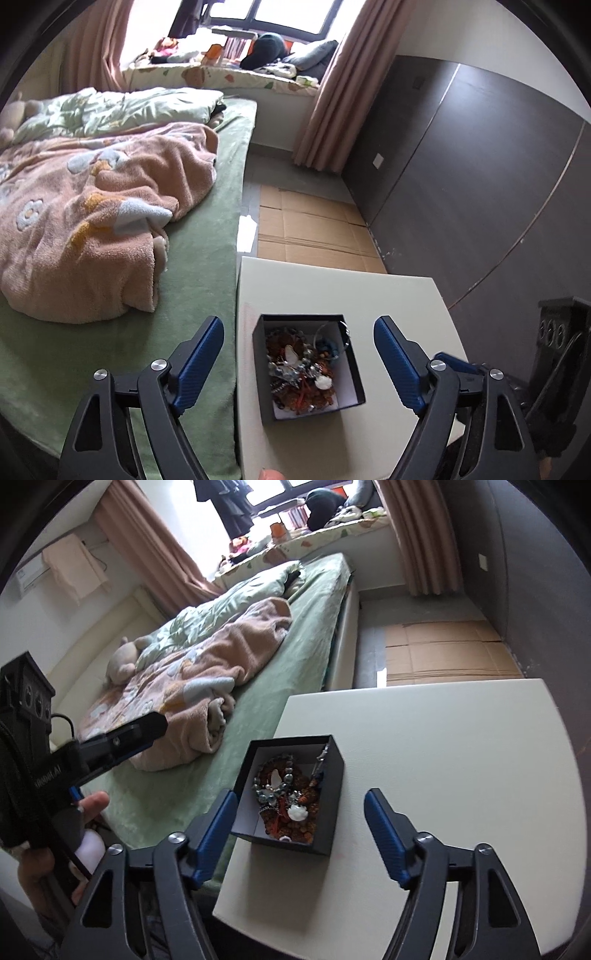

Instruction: Organize jewelry

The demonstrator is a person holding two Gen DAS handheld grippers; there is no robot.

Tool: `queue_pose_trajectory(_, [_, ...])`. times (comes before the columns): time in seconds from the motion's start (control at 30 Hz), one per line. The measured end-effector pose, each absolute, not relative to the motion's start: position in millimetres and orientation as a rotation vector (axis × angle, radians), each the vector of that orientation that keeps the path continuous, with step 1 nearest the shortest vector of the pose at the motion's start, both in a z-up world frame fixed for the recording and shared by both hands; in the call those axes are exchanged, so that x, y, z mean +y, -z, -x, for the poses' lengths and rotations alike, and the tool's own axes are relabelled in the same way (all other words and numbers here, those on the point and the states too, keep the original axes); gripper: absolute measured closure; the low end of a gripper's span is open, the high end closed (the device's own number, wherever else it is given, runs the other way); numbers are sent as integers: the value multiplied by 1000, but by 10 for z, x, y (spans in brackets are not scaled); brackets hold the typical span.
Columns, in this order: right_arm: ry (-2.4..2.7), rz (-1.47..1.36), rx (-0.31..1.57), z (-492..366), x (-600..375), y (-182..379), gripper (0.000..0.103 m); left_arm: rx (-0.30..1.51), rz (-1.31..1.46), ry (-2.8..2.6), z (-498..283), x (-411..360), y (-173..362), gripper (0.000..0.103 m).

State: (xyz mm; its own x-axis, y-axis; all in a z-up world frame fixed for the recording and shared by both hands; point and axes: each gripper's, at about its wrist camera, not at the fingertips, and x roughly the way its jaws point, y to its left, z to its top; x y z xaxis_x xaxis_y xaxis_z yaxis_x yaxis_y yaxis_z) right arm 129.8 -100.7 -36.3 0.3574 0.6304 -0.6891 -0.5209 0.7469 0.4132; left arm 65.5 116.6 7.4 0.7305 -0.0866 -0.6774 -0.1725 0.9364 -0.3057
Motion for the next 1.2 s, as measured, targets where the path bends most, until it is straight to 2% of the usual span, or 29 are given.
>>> queue_pose_trajectory(0.07, [-746,-127,946,-1262,-1079,296,11,731,352,-63,-569,1076,-145,19])
queue_pose_trajectory(0.13, [-743,-119,934,-1217,-1154,226,10,710,333,-88,-509,994,-201,17])
queue_pose_trajectory(0.23, [-737,-110,909,-1157,-1290,113,9,681,310,-92,-401,821,-268,9])
queue_pose_trajectory(0.37, [-722,-125,879,-1095,-1464,36,0,628,244,-82,-257,565,-286,3])
queue_pose_trajectory(0.83, [-684,-73,830,-878,-1840,-12,0,550,201,-115,38,184,-312,0])
queue_pose_trajectory(1.2, [-656,-61,819,-813,-1962,15,0,539,196,-157,43,162,-272,0])
